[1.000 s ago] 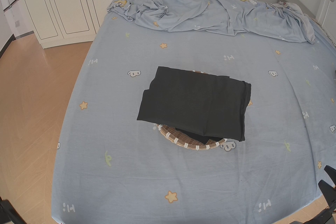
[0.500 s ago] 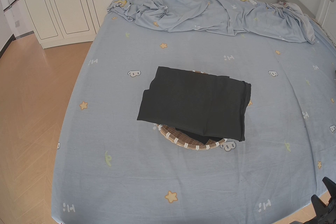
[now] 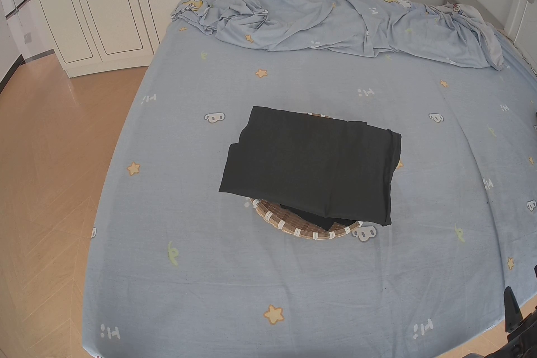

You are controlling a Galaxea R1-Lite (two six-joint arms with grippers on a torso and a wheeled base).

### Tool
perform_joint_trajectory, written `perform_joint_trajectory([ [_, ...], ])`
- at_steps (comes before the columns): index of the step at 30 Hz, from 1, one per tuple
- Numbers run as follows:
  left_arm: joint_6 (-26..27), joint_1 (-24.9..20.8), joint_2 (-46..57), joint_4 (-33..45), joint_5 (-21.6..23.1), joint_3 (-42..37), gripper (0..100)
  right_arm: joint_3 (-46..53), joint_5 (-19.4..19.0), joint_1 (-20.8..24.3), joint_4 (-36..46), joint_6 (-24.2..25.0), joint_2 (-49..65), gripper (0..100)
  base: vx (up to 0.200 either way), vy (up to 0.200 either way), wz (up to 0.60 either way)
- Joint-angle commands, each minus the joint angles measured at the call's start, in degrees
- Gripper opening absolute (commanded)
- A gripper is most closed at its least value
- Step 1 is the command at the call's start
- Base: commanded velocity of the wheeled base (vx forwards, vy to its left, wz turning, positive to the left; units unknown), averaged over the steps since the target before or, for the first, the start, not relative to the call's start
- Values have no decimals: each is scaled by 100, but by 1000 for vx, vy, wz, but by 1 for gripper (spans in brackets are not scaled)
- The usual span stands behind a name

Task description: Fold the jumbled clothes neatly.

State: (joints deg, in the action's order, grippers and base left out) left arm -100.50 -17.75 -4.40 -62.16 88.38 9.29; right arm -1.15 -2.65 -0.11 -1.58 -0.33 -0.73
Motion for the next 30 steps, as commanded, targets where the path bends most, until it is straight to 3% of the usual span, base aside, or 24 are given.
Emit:
perform_joint_trajectory([
  [1,-22,-18,440,108,-14,-94,100,53,106,11,299,7,-41,100,0,0,0],
  [6,-5,-18,440,81,-40,-235,100,79,106,11,255,7,64,100,0,0,0],
  [11,118,-9,440,64,-647,-454,100,79,106,2,255,24,64,100,0,0,0],
  [20,558,-9,440,64,-1007,-911,100,79,115,2,255,33,64,100,0,0,0],
  [25,786,0,440,266,-1183,-903,100,79,115,2,255,42,64,100,0,0,0],
  [30,1059,44,440,600,-1438,-393,100,79,124,2,255,42,64,100,0,0,0],
])
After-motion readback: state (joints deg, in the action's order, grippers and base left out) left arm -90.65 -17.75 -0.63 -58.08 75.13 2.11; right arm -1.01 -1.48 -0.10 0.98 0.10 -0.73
